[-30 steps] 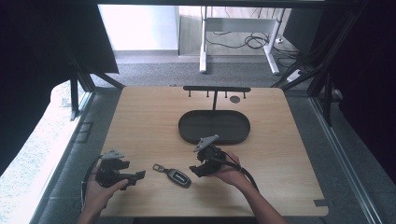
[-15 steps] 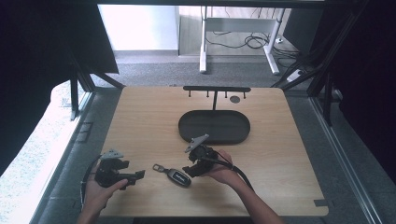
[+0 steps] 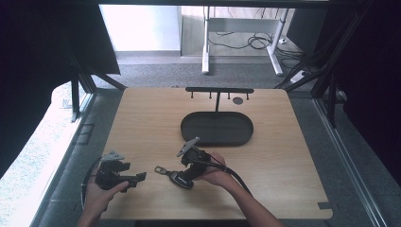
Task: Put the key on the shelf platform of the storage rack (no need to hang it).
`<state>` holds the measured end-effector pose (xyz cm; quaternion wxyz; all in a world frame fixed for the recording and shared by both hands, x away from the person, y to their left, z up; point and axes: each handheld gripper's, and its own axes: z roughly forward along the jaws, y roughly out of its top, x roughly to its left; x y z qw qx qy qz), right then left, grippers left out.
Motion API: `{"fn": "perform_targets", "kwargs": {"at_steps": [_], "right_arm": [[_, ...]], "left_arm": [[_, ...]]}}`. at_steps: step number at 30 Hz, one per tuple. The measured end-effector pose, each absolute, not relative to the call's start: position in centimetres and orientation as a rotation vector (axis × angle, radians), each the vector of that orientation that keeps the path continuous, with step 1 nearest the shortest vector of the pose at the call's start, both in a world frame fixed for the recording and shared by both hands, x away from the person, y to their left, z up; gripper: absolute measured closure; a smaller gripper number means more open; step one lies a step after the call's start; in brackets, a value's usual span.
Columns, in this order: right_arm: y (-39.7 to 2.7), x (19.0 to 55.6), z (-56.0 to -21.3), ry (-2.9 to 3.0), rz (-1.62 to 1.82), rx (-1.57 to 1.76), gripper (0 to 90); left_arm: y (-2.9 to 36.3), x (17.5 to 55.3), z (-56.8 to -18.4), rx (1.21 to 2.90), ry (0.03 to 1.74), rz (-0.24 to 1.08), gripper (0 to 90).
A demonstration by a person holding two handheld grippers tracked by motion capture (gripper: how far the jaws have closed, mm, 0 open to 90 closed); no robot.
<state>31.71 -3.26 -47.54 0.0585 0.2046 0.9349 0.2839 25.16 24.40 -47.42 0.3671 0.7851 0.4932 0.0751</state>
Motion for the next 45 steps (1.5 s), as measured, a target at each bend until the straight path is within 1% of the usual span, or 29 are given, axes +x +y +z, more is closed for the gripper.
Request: {"fn": "perform_targets", "kwargs": {"at_steps": [13, 36, 43, 45], "right_arm": [[-1.8, 31.6, -48.6, 2.871, 0.82, 0.6, 38.2], [0.3, 31.0, -51.3, 2.922, 0.643, 0.562, 37.6], [0.3, 31.2, -51.3, 2.934, 0.641, 0.579, 41.3], [0.2, 31.4, -51.3, 2.937, 0.645, 0.594, 47.3]], "left_arm": [[24.3, 25.2, -47.5, 2.023, 1.263, 0.194, 18.9], [24.1, 25.2, -47.6, 2.032, 1.261, 0.186, 18.9], [24.0, 25.2, -47.6, 2.032, 1.264, 0.184, 18.9], [24.0, 25.2, -47.6, 2.033, 1.262, 0.185, 18.9]]}}
